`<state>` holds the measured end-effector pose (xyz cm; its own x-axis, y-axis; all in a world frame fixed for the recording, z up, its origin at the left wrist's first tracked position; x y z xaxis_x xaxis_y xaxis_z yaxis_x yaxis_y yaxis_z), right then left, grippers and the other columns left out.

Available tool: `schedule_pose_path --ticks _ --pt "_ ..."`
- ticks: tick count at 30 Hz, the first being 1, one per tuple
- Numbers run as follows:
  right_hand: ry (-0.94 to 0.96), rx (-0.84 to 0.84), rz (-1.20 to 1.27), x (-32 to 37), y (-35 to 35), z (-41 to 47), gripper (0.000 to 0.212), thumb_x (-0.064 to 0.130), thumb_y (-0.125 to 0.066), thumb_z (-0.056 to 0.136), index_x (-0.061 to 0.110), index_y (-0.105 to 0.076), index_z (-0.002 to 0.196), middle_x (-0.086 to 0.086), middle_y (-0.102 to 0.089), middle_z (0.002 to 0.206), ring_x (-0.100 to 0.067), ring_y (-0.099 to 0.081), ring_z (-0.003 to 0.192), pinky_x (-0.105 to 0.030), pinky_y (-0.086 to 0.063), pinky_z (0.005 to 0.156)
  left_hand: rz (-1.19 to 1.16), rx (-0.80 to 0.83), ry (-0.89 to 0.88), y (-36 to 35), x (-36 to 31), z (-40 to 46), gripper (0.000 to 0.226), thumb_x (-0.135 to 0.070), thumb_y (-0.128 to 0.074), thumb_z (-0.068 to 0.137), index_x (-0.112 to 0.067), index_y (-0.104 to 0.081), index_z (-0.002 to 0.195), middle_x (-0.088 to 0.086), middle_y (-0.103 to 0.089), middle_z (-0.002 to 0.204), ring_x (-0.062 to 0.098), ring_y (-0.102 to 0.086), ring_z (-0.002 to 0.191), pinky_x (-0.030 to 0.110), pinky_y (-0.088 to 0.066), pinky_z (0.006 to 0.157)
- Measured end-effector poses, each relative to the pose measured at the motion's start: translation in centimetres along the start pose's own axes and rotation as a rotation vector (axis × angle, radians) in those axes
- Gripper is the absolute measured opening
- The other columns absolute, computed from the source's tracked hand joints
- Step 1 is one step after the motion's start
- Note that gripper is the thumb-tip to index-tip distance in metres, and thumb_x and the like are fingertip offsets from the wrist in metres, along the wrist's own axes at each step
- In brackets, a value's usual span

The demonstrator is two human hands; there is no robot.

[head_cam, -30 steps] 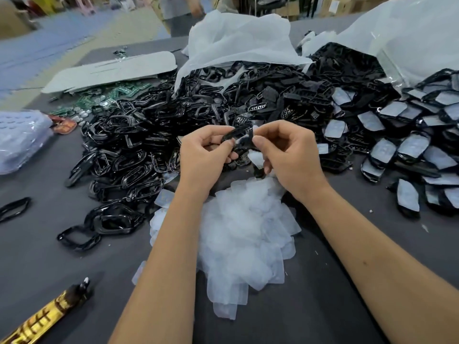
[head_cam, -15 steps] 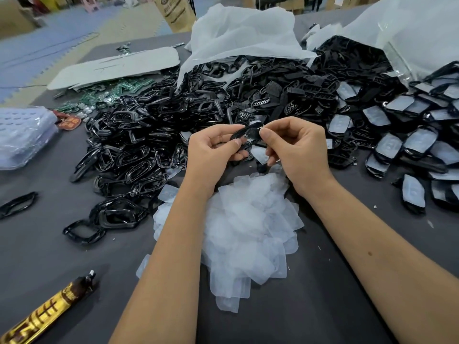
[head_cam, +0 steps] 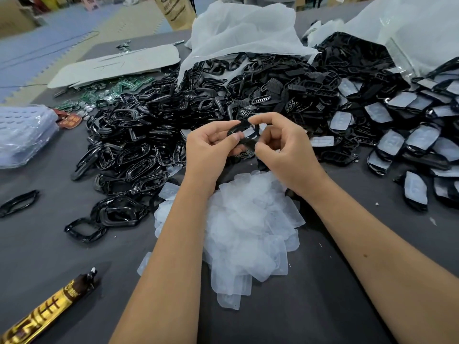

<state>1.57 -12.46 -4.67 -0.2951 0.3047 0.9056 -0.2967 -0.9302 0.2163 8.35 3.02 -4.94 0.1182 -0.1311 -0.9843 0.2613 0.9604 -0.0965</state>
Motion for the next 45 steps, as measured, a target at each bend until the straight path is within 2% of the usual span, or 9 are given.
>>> schedule_pose_path --ticks 2,8,13,19,22,28,35,39,45 --pt "-0.008 -0.022 -0.008 0.1 0.0 0.1 0.043 0.002 -0.055 0.086 0.014 -0.070 0.124 0.002 -0.055 0.068 -0.004 -0.043 0.055 -0.018 -0.038 0.054 -0.037 -0.025 0.028 0.1 0.1 0.1 0.022 0.007 -0.065 0.092 -0.004 -0.076 0.108 0.012 -0.078 0.088 0.019 -0.073 0.074 0.025 -0.059 0.074" --pt "-0.070 -0.148 0.114 0.0 0.6 0.2 0.025 -0.003 -0.051 0.094 0.013 -0.071 0.098 0.013 -0.053 0.065 -0.003 -0.040 0.049 -0.017 -0.034 0.048 -0.046 0.035 0.071 -0.3 -0.2 -0.1 0.032 0.014 -0.054 0.094 -0.006 -0.076 0.105 0.009 -0.076 0.085 0.019 -0.074 0.074 0.022 -0.060 0.073" --pt "-0.033 -0.114 0.040 -0.1 0.4 0.3 0.032 -0.001 -0.053 0.094 0.016 -0.068 0.117 0.002 -0.052 0.076 -0.011 -0.046 0.063 -0.025 -0.039 0.056 -0.014 0.089 0.039 -0.5 -0.4 -0.3 0.033 0.016 -0.059 0.093 -0.010 -0.077 0.104 0.006 -0.078 0.086 0.019 -0.075 0.079 0.024 -0.060 0.075" --pt "-0.040 -0.124 0.003 -0.4 0.2 0.5 0.043 0.009 -0.039 0.093 0.011 -0.071 0.123 0.035 -0.056 0.063 0.003 -0.053 0.056 -0.009 -0.035 0.061 0.013 0.081 0.037 -0.5 -0.3 -0.3 0.032 0.014 -0.062 0.092 -0.012 -0.078 0.103 0.003 -0.077 0.083 0.018 -0.075 0.079 0.026 -0.062 0.078" --pt "-0.052 -0.138 0.025 -0.4 0.4 0.5 0.034 0.008 -0.039 0.097 0.011 -0.067 0.117 0.029 -0.055 0.064 -0.001 -0.045 0.055 -0.020 -0.037 0.060 0.011 0.074 0.066 -0.5 -0.3 -0.3 0.034 0.014 -0.061 0.092 -0.014 -0.078 0.100 0.006 -0.078 0.086 0.019 -0.076 0.078 0.025 -0.061 0.076" --pt "-0.009 -0.258 0.040 -0.3 0.7 0.3 0.011 -0.001 -0.066 0.094 0.009 -0.066 0.099 -0.007 -0.074 0.086 -0.015 -0.069 0.073 -0.029 -0.057 0.072 0.014 0.104 0.064 -0.6 -0.4 -0.4 0.037 0.016 -0.057 0.091 -0.012 -0.078 0.102 0.007 -0.078 0.088 0.016 -0.076 0.082 0.024 -0.061 0.078" --pt "0.009 -0.274 -0.083 -0.6 0.6 0.1 0.007 0.007 -0.079 0.087 0.010 -0.077 0.094 0.002 -0.077 0.082 -0.014 -0.075 0.074 -0.038 -0.064 0.073 0.102 0.134 0.039 -0.5 -0.4 -0.4 0.038 0.012 -0.059 0.093 -0.017 -0.080 0.105 0.001 -0.076 0.084 0.018 -0.077 0.079 0.028 -0.063 0.080" --pt "0.005 -0.279 -0.114 -0.2 0.7 0.1 0.007 0.014 -0.083 0.086 0.010 -0.078 0.089 0.003 -0.076 0.078 -0.012 -0.073 0.071 -0.033 -0.062 0.070 0.146 0.130 0.010 -0.4 -0.3 -0.5 0.029 0.004 -0.069 0.093 -0.016 -0.080 0.110 0.016 -0.077 0.098 0.024 -0.077 0.078 0.035 -0.063 0.083" --pt "0.121 -0.327 -0.300 0.7 0.4 -0.5 0.013 0.016 -0.085 0.083 0.010 -0.074 0.081 0.003 -0.070 0.075 -0.010 -0.064 0.066 -0.024 -0.053 0.064 0.101 0.165 0.006 -0.4 -0.3 -0.6 0.027 0.006 -0.072 0.091 -0.016 -0.079 0.106 0.012 -0.078 0.092 0.021 -0.076 0.077 0.031 -0.063 0.079"
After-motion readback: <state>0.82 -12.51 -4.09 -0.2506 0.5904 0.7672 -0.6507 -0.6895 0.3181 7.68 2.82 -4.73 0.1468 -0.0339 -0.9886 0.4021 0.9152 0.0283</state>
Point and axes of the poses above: each hand's wrist, its own z-axis towards the middle knuckle, its own y-axis out of the back of the hand, x = y × z, the point moved 2 cm from there along z, towards the middle knuckle
